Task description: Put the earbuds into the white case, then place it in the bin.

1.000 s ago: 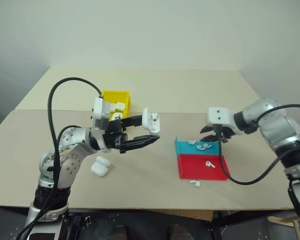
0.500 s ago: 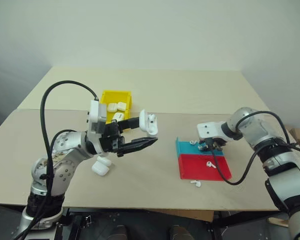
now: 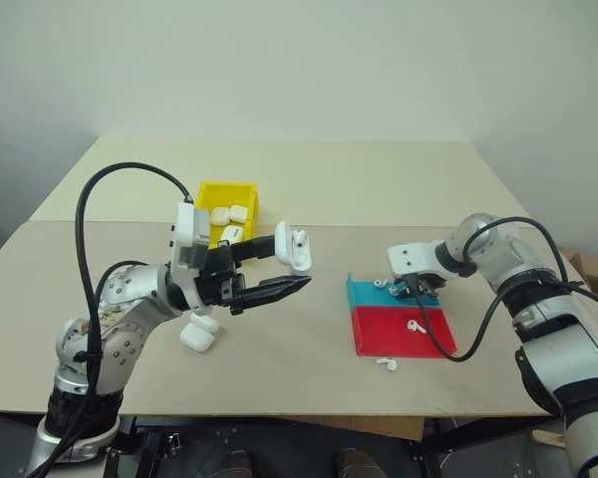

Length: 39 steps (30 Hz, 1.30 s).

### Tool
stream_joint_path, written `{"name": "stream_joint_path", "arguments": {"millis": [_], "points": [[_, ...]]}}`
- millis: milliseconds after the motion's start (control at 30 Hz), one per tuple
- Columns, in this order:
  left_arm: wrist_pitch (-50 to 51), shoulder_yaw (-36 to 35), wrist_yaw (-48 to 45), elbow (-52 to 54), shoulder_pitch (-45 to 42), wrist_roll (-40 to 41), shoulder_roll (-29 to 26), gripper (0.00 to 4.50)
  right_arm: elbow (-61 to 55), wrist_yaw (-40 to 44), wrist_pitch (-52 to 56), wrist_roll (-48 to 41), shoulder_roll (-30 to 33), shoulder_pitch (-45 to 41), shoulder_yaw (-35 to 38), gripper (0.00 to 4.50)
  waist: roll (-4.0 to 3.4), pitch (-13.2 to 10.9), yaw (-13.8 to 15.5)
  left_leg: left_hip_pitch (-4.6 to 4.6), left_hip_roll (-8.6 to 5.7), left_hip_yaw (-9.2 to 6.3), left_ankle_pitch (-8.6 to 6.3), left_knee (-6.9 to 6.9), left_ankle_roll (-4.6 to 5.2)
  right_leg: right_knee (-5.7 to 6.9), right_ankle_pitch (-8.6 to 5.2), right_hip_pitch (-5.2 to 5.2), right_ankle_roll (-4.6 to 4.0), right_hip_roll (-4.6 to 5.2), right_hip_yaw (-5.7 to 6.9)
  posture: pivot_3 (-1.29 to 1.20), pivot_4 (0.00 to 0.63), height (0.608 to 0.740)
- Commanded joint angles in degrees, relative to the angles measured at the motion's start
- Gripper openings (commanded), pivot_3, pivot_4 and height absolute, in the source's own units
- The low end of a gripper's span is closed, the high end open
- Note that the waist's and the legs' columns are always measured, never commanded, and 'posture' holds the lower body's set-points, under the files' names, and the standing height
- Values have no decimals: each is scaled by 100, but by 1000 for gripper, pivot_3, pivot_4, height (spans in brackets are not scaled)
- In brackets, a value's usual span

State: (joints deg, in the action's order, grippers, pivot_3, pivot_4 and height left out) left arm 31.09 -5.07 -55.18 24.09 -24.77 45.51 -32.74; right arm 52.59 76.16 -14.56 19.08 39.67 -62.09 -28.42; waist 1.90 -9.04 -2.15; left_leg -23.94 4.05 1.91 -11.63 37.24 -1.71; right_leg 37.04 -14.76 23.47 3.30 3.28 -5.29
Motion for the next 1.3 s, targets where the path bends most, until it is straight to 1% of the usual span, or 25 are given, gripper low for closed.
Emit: {"name": "stream_joint_path", "arguments": {"millis": [33,167,433,567,1300], "points": [[-78,-127,-24,201,-4,137,-59,2762,34,98,-44,29,-9,84,78,1834,0,0,-7,5,0,0,0,-1,0,-1,0,-5,0,0,0,0,150,740],[-73,-126,-36,209,7,164,-75,2762,-67,225,108,-125,-64,129,189,1834,0,0,-27,19,0,0,0,-3,0,-3,-1,-19,0,0,0,0,150,740],[-80,-104,-57,168,-3,181,-87,2762,-39,31,23,117,-71,123,168,1834,0,0,-32,21,0,-1,0,-4,0,-3,-1,-20,0,0,0,0,150,740],[-89,-99,-64,155,1,172,-95,2762,-70,121,96,-5,-117,134,268,1834,0,0,-32,21,0,-1,0,-4,0,-3,0,-21,0,0,0,0,150,740],[-81,-113,-53,208,49,209,-114,2762,-77,27,179,16,-214,84,345,1834,0,0,-45,22,0,-1,0,-5,0,-3,-1,-21,0,0,0,0,150,740]]}}
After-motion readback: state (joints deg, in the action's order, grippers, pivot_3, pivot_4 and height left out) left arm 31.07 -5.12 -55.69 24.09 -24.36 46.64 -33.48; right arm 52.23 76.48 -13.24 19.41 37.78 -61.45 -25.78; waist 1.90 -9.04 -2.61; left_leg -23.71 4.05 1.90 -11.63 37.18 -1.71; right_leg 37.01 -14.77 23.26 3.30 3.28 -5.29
